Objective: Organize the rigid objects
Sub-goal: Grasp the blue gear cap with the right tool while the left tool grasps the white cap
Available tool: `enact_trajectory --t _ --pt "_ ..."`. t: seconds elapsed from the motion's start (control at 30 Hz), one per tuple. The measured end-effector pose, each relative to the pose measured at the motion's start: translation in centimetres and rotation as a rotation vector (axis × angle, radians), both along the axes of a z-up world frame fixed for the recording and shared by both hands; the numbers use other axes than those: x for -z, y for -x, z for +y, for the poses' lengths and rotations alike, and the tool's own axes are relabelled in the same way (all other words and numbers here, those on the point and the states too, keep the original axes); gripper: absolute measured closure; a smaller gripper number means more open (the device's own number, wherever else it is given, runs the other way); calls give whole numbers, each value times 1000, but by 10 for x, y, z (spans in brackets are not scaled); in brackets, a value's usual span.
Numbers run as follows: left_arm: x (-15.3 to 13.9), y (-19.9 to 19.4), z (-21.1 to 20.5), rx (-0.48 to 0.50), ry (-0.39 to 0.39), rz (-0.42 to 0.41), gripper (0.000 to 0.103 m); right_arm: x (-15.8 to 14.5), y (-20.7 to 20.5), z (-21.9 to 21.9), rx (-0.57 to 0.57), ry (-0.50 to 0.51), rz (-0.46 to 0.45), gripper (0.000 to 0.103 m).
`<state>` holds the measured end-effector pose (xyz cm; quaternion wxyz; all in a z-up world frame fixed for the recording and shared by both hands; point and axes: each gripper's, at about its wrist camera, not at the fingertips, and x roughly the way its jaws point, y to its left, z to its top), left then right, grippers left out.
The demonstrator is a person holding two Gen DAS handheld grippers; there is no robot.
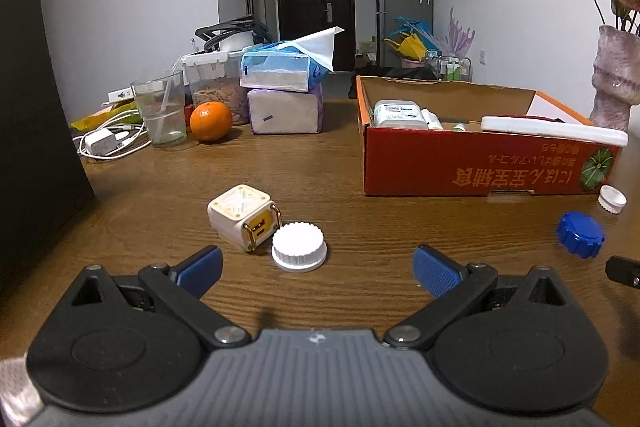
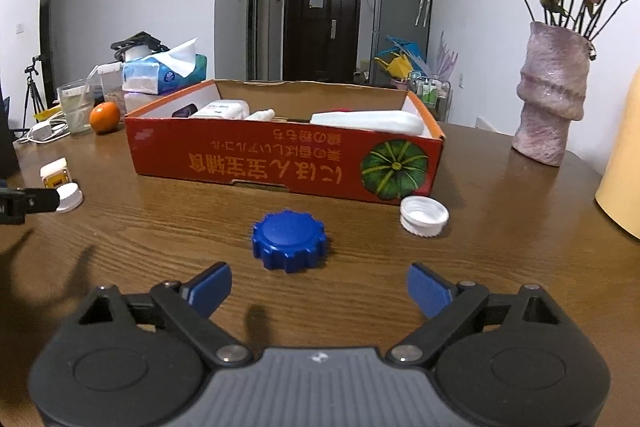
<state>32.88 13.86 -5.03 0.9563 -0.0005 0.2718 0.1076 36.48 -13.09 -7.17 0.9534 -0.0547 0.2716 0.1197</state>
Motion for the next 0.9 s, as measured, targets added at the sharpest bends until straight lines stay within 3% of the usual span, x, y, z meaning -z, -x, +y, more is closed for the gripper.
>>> enact_trajectory --t 0.2,0.4,0.5,0.57,0.9 --pt "3 -11 1 -9 -3 17 0 2 -17 11 -8 3 26 14" --pt "4 -21 6 -29 7 24 0 4 -39 21 -6 -4 51 24" --pt "6 -26 8 -41 13 34 0 7 -51 27 -5 8 94 36" --pt "7 -29 9 -46 22 40 0 7 -54 26 -7 -14 100 51" --pt "10 -46 11 -68 37 48 0 6 -55 23 8 -32 95 51"
